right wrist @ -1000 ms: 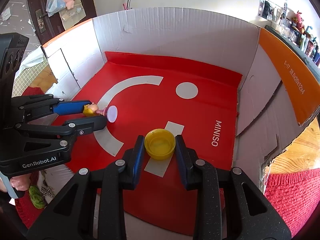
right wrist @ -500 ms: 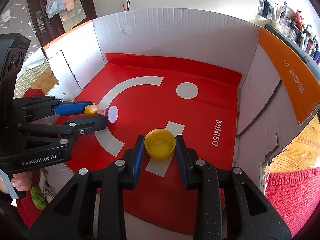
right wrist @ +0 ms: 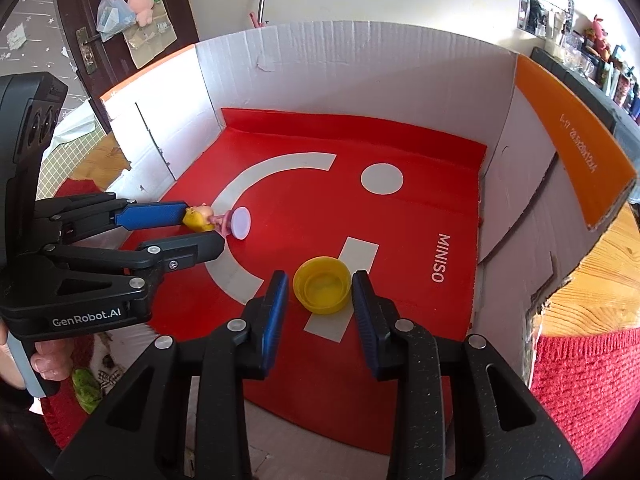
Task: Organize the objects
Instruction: 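Lower both items onto the red mat and open both grippers, then withdraw both grippers from the box back toward the pile of items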
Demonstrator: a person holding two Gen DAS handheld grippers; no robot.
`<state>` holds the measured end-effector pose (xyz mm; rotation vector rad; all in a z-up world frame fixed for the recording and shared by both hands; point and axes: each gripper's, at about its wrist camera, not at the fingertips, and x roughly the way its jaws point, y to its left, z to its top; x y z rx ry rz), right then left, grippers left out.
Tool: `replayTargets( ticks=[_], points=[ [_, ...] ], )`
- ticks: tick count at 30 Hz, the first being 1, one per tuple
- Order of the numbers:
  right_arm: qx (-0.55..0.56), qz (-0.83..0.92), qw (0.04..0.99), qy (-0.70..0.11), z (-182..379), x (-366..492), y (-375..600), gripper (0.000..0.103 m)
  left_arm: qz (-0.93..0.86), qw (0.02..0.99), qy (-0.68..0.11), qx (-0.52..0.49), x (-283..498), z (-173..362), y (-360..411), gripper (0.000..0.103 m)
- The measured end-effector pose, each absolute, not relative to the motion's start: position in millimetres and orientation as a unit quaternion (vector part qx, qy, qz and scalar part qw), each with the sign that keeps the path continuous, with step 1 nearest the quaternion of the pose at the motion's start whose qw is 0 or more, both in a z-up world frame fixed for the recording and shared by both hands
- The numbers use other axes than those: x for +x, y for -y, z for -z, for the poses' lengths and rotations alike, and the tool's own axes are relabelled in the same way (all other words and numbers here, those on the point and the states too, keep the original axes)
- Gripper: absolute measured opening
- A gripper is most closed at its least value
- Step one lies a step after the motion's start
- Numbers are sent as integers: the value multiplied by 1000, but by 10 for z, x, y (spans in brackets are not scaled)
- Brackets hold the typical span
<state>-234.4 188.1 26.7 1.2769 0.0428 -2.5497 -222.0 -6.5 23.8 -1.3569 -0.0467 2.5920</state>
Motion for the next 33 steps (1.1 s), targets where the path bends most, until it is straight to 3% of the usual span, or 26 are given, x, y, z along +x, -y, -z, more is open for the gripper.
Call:
replayTargets(
  ticks=[2,3,8,11,15,19,33],
  points=[
    [439,887,143,-16,-292,-2314,-1876,53,-882,108,15,-458,-2194,-257,62,53],
    [436,888,145,-18,-309,-2297,-1869,55,-884,107,13,-456,-2178,-271,58,53],
    [428,892,145,-22,-364,-2240,-1842,55,-889,107,7,-444,-2098,-336,59,55],
    [426,893,145,-22,-375,-2202,-1830,56,-893,104,0,-438,-2044,-365,60,62],
    [419,896,144,-21,-410,-2166,-1824,67,-899,96,-6,-428,-1981,-400,69,66],
    [412,900,144,-22,-473,-2099,-1826,67,-902,94,-4,-422,-1920,-437,79,68],
    [389,910,144,-29,-591,-1856,-1821,77,-912,84,-1,-402,-1676,-550,157,88]
  ],
)
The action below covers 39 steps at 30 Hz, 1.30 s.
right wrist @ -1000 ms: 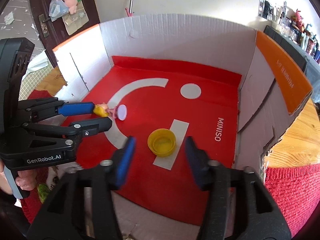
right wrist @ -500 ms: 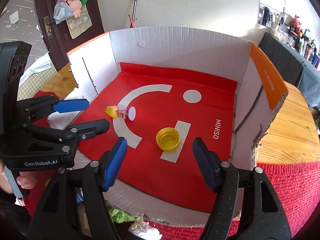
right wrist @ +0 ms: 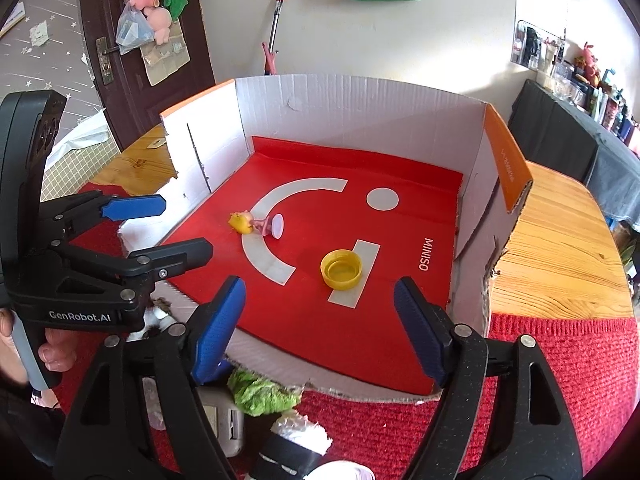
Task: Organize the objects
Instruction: 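Withdraw both grippers from the box back toward the pile of items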
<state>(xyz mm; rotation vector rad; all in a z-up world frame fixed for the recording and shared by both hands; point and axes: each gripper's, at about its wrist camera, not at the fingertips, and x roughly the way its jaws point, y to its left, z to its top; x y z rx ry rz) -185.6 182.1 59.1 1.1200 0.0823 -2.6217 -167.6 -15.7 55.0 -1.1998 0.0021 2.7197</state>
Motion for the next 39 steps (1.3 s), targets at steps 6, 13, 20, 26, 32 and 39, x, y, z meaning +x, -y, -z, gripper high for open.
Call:
replayTargets(
  ticks=[6,13,20,26,32,39],
  points=[
    [380,913,145,-33,-629,-1747,-1810,83,-916,78,0,-393,-1568,-591,175,96],
    [370,917,145,-29,-676,-1643,-1819,89,-921,78,0,-381,-1444,-645,176,102],
    [364,920,142,-29,-702,-1534,-1819,90,-927,74,-2,-368,-1321,-688,181,103],
    [361,922,140,-25,-700,-1424,-1845,90,-926,73,-2,-369,-1236,-678,188,103],
    [356,924,140,-22,-715,-1325,-1861,90,-927,78,1,-367,-1137,-688,169,103],
    [352,925,140,-27,-721,-1222,-1841,90,-926,81,3,-368,-1041,-676,139,103]
  ],
)
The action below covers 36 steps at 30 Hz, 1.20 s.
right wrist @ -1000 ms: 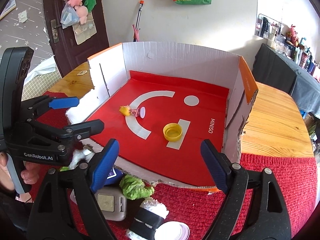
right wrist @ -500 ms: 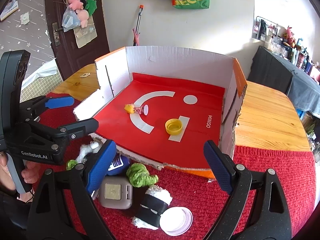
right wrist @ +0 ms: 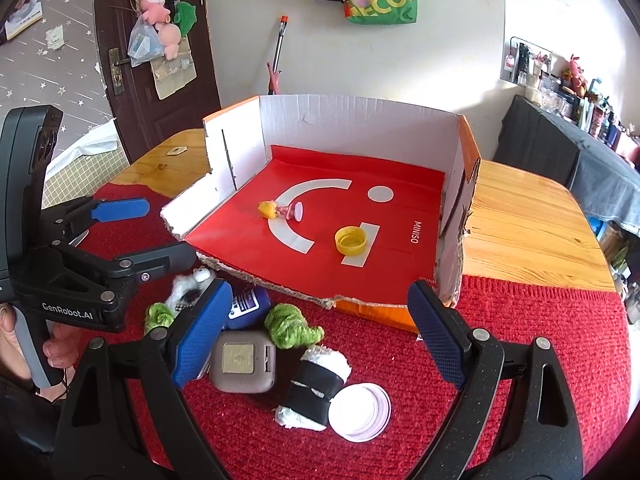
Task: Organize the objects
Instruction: 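Withdraw both grippers from the box back toward the pile of items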
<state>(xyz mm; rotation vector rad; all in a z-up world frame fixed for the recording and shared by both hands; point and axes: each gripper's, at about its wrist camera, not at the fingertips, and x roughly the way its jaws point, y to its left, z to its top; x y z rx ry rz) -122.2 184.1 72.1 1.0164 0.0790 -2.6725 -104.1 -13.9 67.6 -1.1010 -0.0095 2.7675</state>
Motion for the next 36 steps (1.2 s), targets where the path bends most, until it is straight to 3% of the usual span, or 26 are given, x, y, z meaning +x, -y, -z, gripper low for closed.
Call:
replayTargets(
  ticks=[25,36],
  points=[
    [359,922,142,-30,-619,-928,-1781,88,-917,98,15,-386,-781,-533,94,103],
    [373,916,148,-20,-512,-853,-1776,58,-914,98,22,-394,-698,-469,107,101]
  ],
)
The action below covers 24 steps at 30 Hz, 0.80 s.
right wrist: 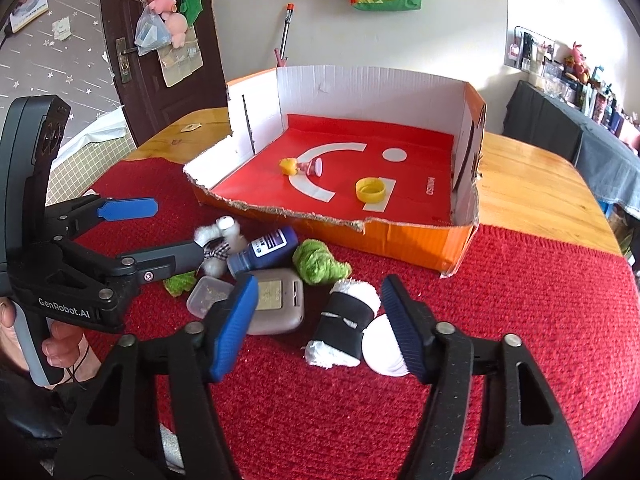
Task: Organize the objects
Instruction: 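Withdraw both grippers from the box back toward the pile of items, then grasp the green yarn pompom with the left gripper while the right gripper grasps the clear plastic lid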
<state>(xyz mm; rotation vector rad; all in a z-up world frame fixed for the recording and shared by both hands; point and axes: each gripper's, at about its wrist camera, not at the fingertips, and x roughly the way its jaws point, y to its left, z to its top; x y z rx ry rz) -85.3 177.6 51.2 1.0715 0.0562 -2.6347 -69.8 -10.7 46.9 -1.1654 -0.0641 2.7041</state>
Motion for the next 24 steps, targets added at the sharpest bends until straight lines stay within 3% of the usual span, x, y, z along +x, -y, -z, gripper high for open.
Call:
replayTargets(
  ticks=[5,24],
  points=[
    [377,914,151,-10,-477,-811,-1796,52,-912,102,21,-398,-660,-438,107,94],
    [395,914,94,7,-297,-764,-2124,46,-901,97,28,-421,-622,-269,215,67]
  ],
)
